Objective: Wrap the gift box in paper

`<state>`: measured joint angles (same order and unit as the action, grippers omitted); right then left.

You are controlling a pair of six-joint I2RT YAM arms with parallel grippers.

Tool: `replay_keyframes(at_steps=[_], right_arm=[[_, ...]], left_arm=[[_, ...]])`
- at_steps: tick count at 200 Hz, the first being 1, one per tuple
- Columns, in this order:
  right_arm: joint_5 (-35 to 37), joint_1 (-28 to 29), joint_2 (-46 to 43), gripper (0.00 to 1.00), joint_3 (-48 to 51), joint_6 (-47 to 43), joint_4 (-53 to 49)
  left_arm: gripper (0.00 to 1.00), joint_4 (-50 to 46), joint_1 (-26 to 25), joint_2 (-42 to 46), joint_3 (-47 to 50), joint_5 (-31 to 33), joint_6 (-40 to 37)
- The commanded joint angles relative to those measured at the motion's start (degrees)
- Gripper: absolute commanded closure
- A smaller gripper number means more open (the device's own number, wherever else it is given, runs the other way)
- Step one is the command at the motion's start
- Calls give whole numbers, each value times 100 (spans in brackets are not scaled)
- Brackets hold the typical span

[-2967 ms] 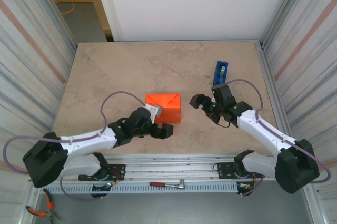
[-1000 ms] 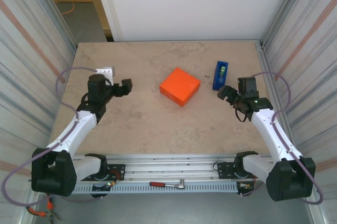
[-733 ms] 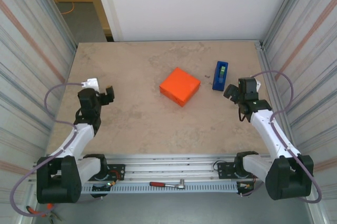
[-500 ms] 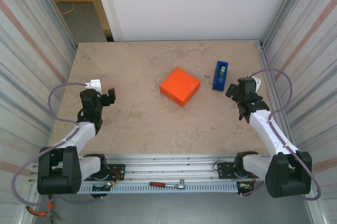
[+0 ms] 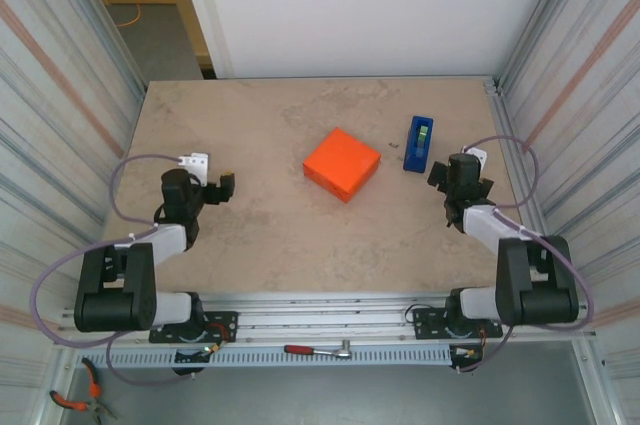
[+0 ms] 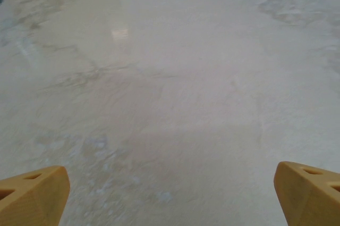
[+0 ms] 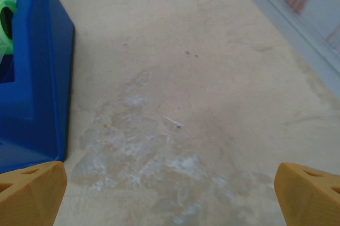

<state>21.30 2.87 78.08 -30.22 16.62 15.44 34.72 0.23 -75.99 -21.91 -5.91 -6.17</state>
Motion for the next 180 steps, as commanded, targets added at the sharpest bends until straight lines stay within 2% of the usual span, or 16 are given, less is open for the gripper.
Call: replay_keyframes(at_steps=[1,17,40,54,65,77,91,104,114,124,180], right_arm=[[-256,-44,279,1,49,-243,882],[-622,-125,398,1,-48,-464,815],[-767,-219,279,2,198,-680,1299],[-972,-273,278,2,304,-856,1625],[-1052,-312,376,2,429,-948,2093],[-1118,-443,741,1,717,-842,2913],[-1156,-414,1097,2,898,-940,3620],[-1219,-425,971,2,769,-915,3117],[-1289,-430,1053,2,813,-965,3380],[-1315,-444,1006,2,724,-942,3091],[-1130,-348,1014,2,769,-993,3223]], left_arm=[[1,320,-40,-149,-111,-514,-98],[1,803,-57,-528,-41,-656,-148],[1,1648,-80,-1115,86,-570,-157],[1,1056,21,-1013,-115,-670,-33],[1,1312,74,-1118,-99,-731,16],[1,1075,82,-1035,-135,-734,21],[1,1217,76,-1083,-103,-732,36],[1,1121,74,-1076,-138,-730,29],[1,1092,83,-1088,-157,-744,46],[1,1060,96,-1092,-180,-738,50],[1,984,142,-1116,-236,-560,149]])
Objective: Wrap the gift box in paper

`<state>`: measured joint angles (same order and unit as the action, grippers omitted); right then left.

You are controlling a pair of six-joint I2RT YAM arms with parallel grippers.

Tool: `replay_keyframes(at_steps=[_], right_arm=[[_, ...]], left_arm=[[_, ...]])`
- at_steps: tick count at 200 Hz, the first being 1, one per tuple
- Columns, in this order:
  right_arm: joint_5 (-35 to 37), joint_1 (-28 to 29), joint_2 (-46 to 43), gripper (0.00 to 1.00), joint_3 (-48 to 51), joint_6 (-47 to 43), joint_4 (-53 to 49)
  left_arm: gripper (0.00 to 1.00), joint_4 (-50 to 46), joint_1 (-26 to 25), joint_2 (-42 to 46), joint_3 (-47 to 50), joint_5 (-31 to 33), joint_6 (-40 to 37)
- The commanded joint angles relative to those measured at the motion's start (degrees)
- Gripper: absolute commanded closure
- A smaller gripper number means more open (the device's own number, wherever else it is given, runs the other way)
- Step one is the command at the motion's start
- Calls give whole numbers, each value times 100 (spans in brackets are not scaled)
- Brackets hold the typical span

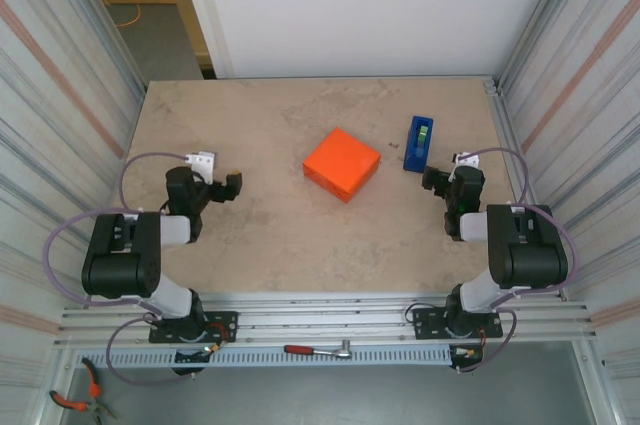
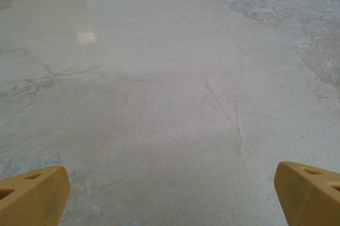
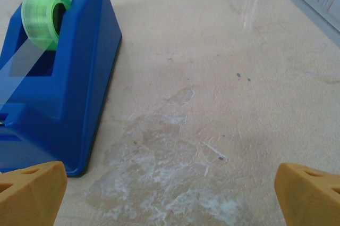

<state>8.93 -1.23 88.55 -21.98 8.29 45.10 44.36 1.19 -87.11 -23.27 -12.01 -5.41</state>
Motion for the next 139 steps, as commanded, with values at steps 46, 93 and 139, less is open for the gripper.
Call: replay_keyframes(at_steps=[46,93,139], right_arm=[[93,54,-47,2,-44,-154,260],[95,53,-34,2,-54,-161,255],[65,49,23,2,-138,-150,153]], left_arm=[[1,7,-69,27,-89,472,123],[1,11,-67,22,-87,511,143],[1,46,-89,44,-55,551,145]])
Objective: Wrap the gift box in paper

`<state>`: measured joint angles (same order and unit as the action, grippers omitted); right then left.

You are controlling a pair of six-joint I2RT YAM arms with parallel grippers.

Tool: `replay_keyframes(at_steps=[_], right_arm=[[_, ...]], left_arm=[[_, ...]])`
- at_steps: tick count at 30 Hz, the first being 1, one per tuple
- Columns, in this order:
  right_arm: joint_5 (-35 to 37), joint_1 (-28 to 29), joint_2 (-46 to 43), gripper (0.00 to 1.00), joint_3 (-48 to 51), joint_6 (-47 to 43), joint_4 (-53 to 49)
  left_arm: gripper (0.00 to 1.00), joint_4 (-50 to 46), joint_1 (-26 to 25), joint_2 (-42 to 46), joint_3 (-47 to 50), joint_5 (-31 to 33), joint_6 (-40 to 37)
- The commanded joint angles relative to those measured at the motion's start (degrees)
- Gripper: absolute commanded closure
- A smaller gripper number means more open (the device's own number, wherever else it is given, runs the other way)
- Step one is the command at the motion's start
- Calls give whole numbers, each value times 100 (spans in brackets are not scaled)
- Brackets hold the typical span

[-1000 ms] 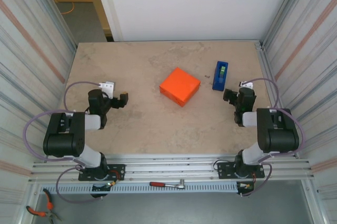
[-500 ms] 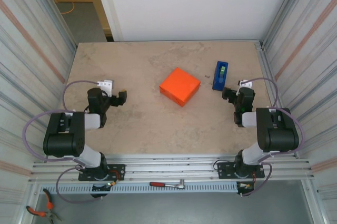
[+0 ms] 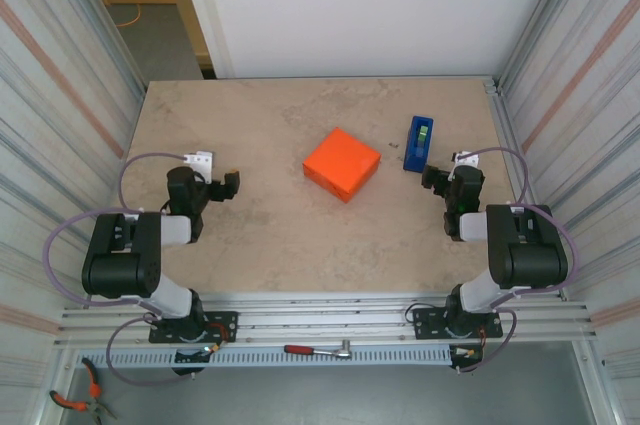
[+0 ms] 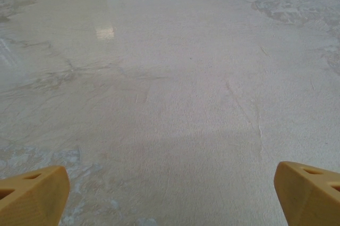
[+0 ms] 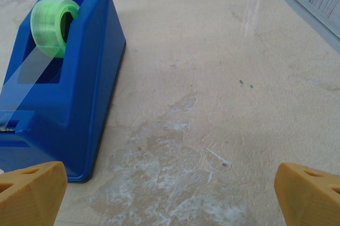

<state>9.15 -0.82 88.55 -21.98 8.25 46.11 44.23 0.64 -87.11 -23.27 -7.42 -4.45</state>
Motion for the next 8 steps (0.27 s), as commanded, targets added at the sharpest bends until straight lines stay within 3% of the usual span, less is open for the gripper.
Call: replay_keyframes(at_steps=[1,8], right_arm=[[43,5,27,2,-139,-147,50],[-9,-13,-40,2,-65,-155,124]], left_arm=[[1,55,-36,45,-55,96,45],[1,60,-33,47,-53,92,48]])
